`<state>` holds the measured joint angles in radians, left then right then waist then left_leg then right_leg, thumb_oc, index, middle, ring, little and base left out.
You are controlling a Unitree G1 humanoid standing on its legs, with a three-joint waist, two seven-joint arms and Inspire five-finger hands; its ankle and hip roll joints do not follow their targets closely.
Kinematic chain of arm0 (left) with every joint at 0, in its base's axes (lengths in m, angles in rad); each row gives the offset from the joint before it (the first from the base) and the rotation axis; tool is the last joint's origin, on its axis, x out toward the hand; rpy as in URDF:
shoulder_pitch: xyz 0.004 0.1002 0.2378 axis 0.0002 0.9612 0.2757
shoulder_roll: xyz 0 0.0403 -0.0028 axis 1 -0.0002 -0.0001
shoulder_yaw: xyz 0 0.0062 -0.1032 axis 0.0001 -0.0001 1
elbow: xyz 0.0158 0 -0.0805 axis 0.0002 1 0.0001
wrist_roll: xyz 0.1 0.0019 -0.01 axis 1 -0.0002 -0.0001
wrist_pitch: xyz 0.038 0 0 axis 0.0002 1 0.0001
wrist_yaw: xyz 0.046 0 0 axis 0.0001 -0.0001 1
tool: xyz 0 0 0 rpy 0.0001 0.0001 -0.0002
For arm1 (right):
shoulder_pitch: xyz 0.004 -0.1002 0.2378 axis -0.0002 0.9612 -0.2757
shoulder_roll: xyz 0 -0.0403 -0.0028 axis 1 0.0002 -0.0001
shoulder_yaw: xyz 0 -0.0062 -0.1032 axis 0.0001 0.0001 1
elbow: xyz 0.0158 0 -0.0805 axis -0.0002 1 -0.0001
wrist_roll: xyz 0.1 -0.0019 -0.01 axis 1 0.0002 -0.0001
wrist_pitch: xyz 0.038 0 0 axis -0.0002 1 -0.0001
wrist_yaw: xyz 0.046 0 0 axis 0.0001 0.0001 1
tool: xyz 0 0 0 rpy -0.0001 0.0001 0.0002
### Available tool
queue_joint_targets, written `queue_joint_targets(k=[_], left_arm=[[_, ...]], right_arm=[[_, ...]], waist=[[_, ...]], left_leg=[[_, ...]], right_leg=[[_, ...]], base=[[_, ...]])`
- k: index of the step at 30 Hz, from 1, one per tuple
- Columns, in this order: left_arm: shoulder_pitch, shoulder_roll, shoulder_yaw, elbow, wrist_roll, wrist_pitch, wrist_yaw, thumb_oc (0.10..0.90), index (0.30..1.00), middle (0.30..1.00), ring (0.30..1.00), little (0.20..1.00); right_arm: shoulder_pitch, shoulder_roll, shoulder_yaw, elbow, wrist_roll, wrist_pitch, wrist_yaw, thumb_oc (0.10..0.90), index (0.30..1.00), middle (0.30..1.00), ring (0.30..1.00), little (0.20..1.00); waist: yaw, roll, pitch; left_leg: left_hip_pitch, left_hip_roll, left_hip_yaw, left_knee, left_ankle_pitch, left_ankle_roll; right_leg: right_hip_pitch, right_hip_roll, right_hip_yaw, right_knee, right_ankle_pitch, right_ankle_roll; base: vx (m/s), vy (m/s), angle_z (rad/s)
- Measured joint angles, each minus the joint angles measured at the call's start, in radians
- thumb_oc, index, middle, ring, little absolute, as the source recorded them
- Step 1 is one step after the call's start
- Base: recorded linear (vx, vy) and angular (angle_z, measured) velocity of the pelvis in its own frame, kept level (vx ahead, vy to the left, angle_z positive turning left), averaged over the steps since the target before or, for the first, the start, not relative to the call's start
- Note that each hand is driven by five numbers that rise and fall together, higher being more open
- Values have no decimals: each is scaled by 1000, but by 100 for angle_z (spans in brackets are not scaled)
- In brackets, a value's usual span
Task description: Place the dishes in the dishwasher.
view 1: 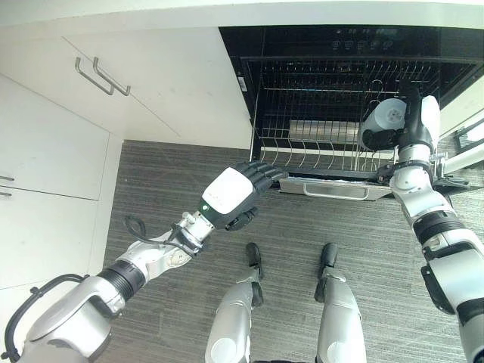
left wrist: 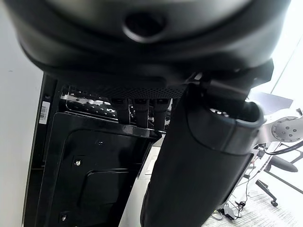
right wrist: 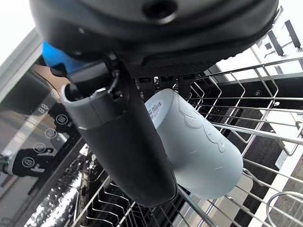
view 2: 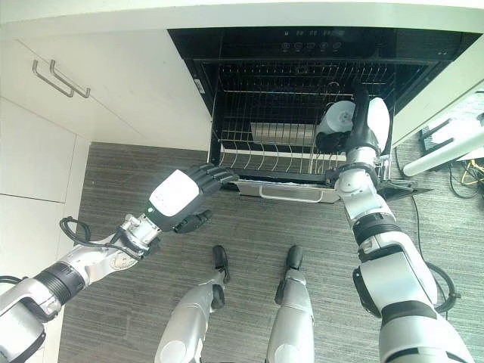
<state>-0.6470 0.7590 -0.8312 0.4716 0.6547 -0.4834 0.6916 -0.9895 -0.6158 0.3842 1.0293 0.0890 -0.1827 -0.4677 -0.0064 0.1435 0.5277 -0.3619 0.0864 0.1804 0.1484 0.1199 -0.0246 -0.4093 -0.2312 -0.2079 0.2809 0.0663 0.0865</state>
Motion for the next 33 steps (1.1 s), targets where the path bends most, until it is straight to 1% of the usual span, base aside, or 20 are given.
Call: queue_joint_targets(k=[3,4,5,8,11,13,17,19,21,23,25,32,33], left_arm=[[20,-8,3,0,26,6,29,800,900,900,900,900],[35,-22,11,0,31,12,42,800,900,900,900,900],[55,-44,16,0,31,25,60,800,900,900,900,900],[72,-50,32,0,44,29,73,800,900,900,900,900],[84,-64,44,1,69,41,85,800,900,900,900,900],[117,-81,61,-3,77,49,101,800,900,900,900,900],[139,-82,79,-4,105,52,112,800,900,900,900,900],[142,-81,79,-4,106,53,118,800,900,900,900,900],[148,-81,80,-5,106,54,124,800,900,900,900,900],[161,-81,90,-7,106,54,128,800,900,900,900,900],[165,-82,91,-7,107,54,128,800,900,900,900,900],[182,-93,102,-12,108,54,130,800,900,900,900,900],[188,-98,110,-13,108,53,130,800,900,900,900,900]], right_arm=[[6,26,-21,-4,33,-20,-3,800,900,900,900,900],[13,39,-38,-6,34,-39,-14,800,900,900,900,900],[22,50,-40,-19,33,-45,-32,800,900,900,900,900],[83,54,-49,-96,52,-59,-59,800,900,900,900,900],[122,63,-80,-139,77,-68,-69,800,900,900,900,900],[179,62,-87,-220,71,-80,-83,800,900,900,900,900],[242,63,-85,-327,65,-77,-112,800,900,900,900,900],[249,64,-84,-341,39,-73,-121,800,900,900,900,900],[282,64,-84,-399,31,-66,-142,800,900,900,900,900],[308,70,-84,-455,25,-61,-155,800,900,900,900,900],[319,71,-84,-475,-5,-55,-170,800,900,900,900,900],[330,73,-85,-488,-30,-50,-198,800,900,900,900,900],[344,71,-87,-512,-37,-48,-200,800,900,900,900,900]], waist=[[-3,0,0],[-9,0,0],[-13,0,0],[-18,0,0],[-19,1,0],[-20,0,0],[-24,1,0],[-27,1,0],[-30,1,0],[-40,1,0],[-42,1,0],[-43,1,0],[-43,1,0]], left_leg=[[0,0,4,0,0,0],[1,-1,6,0,-2,2],[1,-3,8,-1,-2,3],[1,-4,12,-1,-2,4],[5,-4,18,-6,-1,5],[14,-5,28,-15,-1,6],[28,-7,39,-30,1,7],[29,-7,40,-31,1,7],[29,-7,40,-32,1,7],[30,-6,40,-34,1,7],[33,-7,45,-36,1,7],[36,-7,47,-38,1,7],[36,-7,48,-39,0,7]], right_leg=[[-1,0,3,-3,3,1],[-1,0,5,-6,4,2],[0,-2,6,-11,8,3],[0,-2,7,-16,10,3],[0,-2,9,-19,14,3],[-1,-2,17,-21,14,4],[0,-1,28,-21,12,6],[-1,-1,30,-21,11,7],[-1,-1,33,-22,11,7],[-1,-1,34,-23,11,7],[-1,-2,34,-23,11,8],[1,-2,35,-25,11,10],[1,-1,35,-26,12,10]], base=[[2,26,-2],[21,68,-5],[1,63,-4],[24,40,-3],[2,39,-5],[25,35,-10],[5,17,-7],[0,0,0],[0,0,0],[0,0,0],[-1,6,-3],[0,0,0],[0,0,0]])
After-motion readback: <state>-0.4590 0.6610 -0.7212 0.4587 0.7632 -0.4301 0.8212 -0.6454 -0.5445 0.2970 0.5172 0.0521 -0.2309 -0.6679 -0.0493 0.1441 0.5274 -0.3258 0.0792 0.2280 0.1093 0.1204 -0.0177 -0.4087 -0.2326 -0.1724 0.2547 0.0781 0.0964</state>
